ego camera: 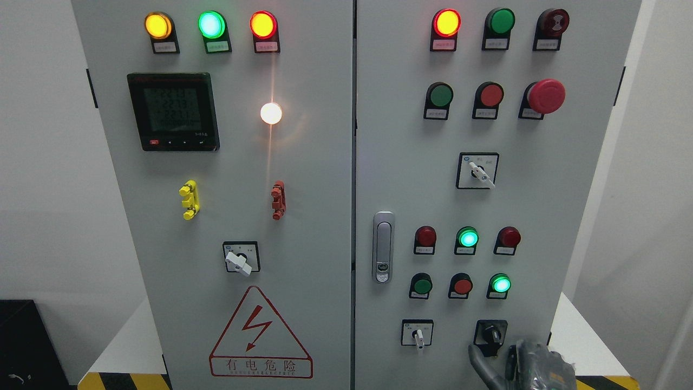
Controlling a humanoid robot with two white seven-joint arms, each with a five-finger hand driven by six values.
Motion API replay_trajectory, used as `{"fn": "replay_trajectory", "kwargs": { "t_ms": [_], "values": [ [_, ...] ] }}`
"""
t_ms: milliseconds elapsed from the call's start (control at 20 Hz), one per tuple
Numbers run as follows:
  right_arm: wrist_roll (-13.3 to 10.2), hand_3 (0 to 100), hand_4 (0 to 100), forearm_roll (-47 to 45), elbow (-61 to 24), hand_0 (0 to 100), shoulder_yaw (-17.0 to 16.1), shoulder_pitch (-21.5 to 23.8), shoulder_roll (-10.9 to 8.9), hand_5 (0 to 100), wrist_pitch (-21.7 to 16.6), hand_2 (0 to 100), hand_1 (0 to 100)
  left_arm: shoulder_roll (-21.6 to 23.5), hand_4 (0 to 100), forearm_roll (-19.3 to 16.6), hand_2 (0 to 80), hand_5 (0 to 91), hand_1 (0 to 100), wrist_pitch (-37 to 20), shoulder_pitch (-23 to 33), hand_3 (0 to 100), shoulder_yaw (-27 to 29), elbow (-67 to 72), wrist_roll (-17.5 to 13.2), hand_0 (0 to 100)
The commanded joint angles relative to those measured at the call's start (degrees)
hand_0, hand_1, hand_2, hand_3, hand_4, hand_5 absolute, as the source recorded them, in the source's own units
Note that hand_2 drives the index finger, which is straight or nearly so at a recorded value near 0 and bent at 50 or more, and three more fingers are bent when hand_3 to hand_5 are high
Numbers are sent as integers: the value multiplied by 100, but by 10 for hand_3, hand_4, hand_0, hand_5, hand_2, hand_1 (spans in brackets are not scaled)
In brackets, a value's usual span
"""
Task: Flip black knob to close circuit
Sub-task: 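Grip the black rotary knob with the right hand and twist it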
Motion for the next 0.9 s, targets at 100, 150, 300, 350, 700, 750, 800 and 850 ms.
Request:
{"fn": "replay_trajectory", "kwargs": {
  "t_ms": [100, 150, 300, 350, 700, 750, 800, 850],
  "values": [
    [-39, 1000, 966, -4, 88, 0, -147, -8, -64, 982, 5, 888, 0, 0, 0, 0, 0, 0, 556, -5, 0, 0, -7, 5, 0, 120],
    [-39, 1000, 966, -12, 97, 0, -147, -8, -73, 982, 5, 888, 0, 0, 0, 0, 0, 0, 556, -5, 0, 0, -7, 5, 0, 120],
    [-56, 1000, 966, -30, 106, 0, -199, -26, -64, 981, 5, 887, 0, 0, 0, 0, 0, 0, 556, -5, 0, 0, 2, -4, 0, 120],
    [-65, 1000, 967, -30, 106, 0, -226, -26, -64, 979, -4, 886, 0, 0, 0, 0, 0, 0, 556, -5, 0, 0, 2, 5, 0, 120],
    [-100, 1000, 964, -65, 132, 0, -296, 1, -249, 978, -13, 880, 0, 0, 0, 0, 0, 0, 556, -5, 0, 0, 2, -4, 0, 120],
    [-100, 1000, 964, -65, 132, 0, -296, 1, -266, 978, -13, 881, 0, 0, 0, 0, 0, 0, 556, -5, 0, 0, -7, -4, 0, 120],
    [-100, 1000, 964, -65, 132, 0, -305, 1, -284, 978, -13, 880, 0, 0, 0, 0, 0, 0, 556, -5, 0, 0, -7, -4, 0, 120],
    [-109, 1000, 964, -65, 141, 0, -305, 1, -284, 978, -13, 881, 0, 0, 0, 0, 0, 0, 556, -5, 0, 0, 2, -4, 0, 120]
  ]
}}
